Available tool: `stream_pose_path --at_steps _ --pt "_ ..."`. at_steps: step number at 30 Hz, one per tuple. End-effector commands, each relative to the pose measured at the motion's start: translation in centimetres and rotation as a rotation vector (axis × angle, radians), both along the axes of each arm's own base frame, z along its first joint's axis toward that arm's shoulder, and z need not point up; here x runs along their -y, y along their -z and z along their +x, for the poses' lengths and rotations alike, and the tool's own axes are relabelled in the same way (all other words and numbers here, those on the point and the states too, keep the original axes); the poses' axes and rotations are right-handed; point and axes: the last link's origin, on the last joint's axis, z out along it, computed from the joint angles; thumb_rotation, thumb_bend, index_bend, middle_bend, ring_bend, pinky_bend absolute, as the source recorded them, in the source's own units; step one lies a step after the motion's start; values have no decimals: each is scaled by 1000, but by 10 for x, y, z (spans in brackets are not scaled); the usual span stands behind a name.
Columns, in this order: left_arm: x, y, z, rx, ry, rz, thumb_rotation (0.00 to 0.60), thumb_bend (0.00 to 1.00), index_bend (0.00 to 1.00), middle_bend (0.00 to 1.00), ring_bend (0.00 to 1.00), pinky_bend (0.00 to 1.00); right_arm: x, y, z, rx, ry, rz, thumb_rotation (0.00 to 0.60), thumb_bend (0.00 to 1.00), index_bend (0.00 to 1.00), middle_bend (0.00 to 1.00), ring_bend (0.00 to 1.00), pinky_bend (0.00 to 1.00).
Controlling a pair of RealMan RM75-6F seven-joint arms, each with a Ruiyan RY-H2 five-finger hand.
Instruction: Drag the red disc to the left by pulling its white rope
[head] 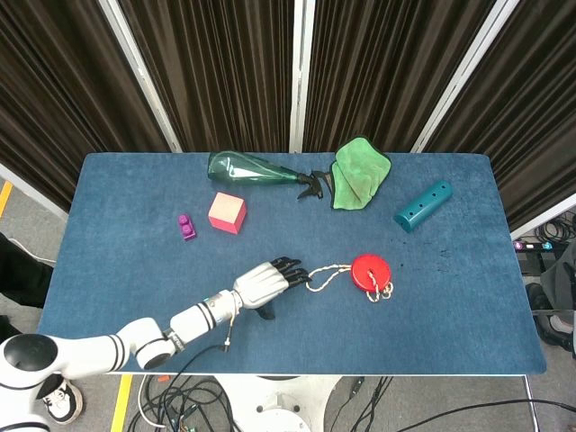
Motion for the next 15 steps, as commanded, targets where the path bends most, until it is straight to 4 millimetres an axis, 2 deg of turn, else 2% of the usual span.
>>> stream_pose_path --at_steps 1,10,12,15 --pt "1 8 6 -10 17 -20 600 9 111 102 0 103 0 0 -1 2 1 1 600 222 0 0 0 0" --pt "-1 28 4 -74 26 -62 600 61 111 140 0 105 -1 -1 -3 4 5 -9 600 222 0 0 0 0" --pt "-2 28 3 -77 27 -58 600 64 111 215 0 107 -1 -1 -3 5 7 -10 600 221 0 0 0 0" --pt "-4 24 4 -63 28 -39 600 67 112 420 9 110 -1 0 -4 6 9 -10 600 224 0 0 0 0"
